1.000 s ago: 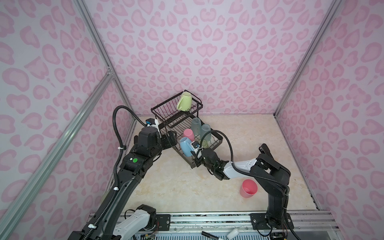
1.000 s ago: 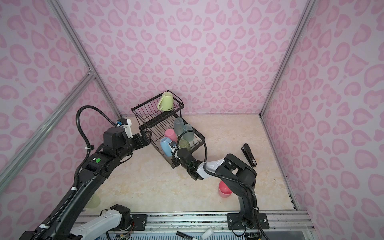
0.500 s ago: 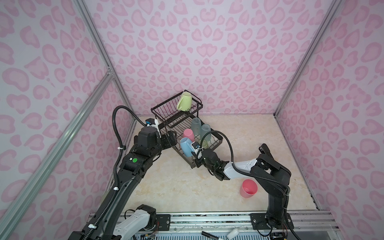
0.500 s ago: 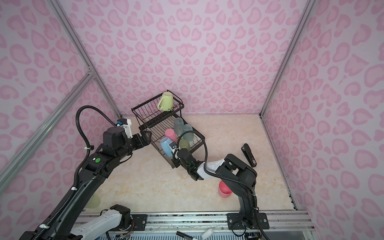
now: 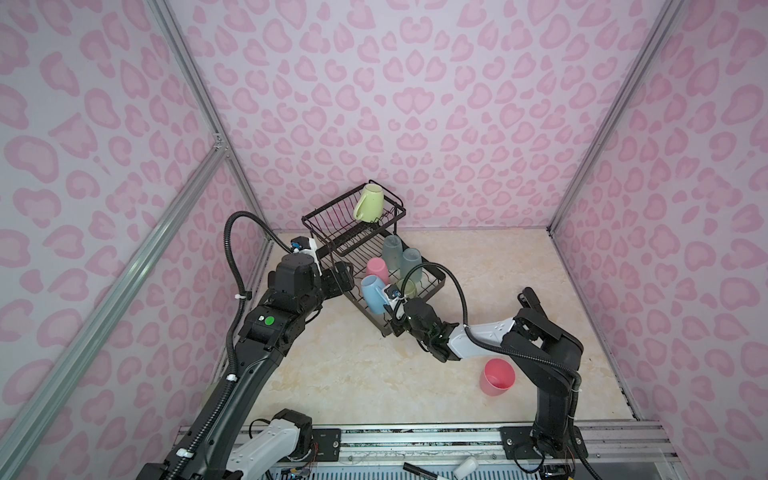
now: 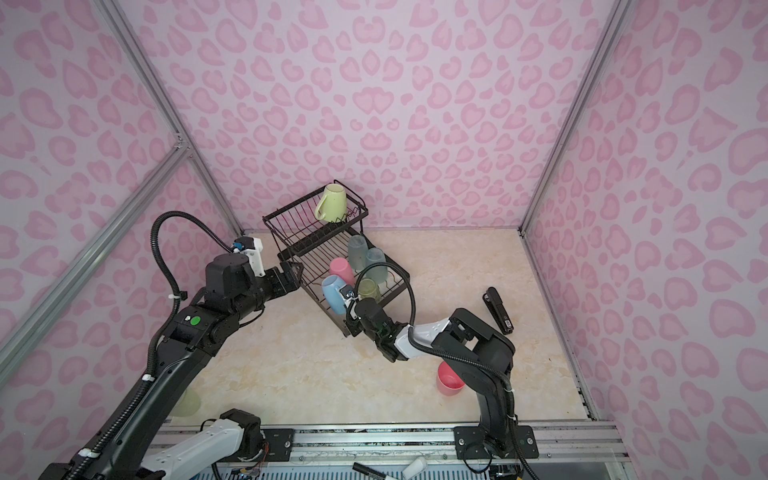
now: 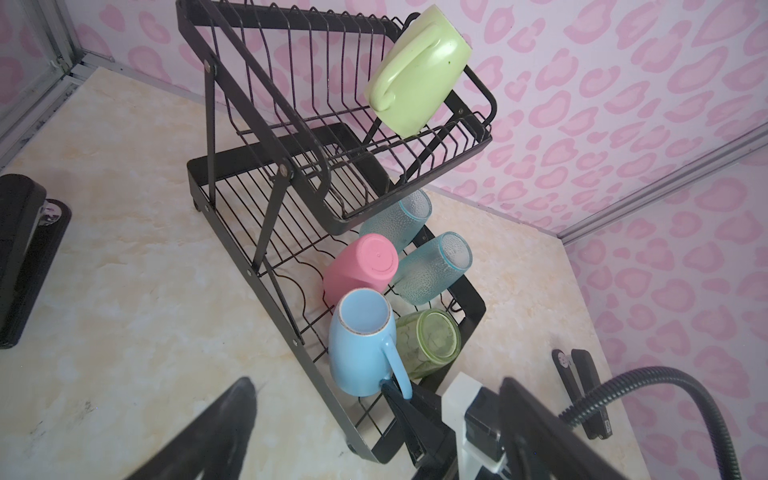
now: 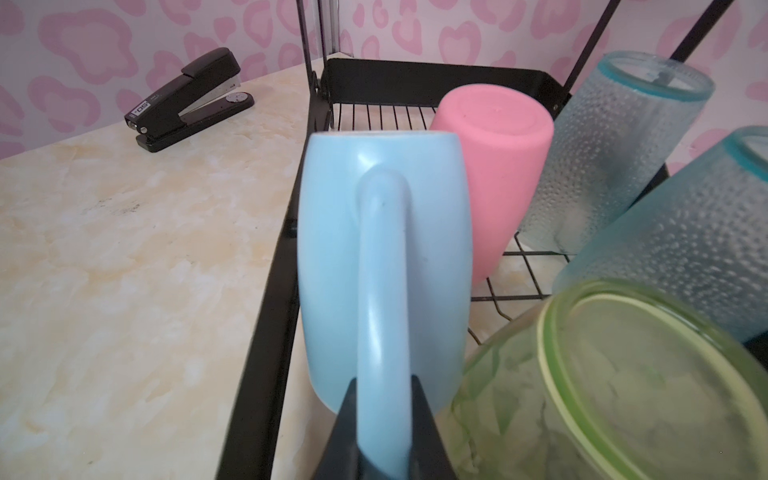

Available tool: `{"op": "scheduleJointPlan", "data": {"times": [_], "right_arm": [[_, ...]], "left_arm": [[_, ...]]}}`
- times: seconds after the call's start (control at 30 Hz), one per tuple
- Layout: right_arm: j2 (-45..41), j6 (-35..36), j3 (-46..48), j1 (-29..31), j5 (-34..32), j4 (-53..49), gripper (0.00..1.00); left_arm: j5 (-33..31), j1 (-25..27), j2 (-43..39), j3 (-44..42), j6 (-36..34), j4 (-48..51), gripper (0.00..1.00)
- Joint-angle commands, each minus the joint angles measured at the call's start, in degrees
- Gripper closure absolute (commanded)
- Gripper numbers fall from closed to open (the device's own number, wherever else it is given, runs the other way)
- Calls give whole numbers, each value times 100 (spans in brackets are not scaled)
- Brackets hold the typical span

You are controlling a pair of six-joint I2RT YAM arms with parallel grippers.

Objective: Load the cups into the dish rack
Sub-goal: 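Lower the blue mug upside down into the lower tier with the right gripper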

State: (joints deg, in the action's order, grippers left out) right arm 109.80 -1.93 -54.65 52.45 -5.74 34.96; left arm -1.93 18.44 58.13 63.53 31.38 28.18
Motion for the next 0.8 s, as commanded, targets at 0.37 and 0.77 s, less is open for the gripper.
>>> {"op": "scheduleJointPlan", "data": {"times": [0.37, 0.77], "right_arm": [[51, 58, 24, 7, 196, -815, 80], [-103, 79, 79, 5, 223, -780, 65]], "left_arm": [[-183, -7, -91, 10, -140, -58, 7], [-375, -4, -107, -11, -202, 186, 7]]}}
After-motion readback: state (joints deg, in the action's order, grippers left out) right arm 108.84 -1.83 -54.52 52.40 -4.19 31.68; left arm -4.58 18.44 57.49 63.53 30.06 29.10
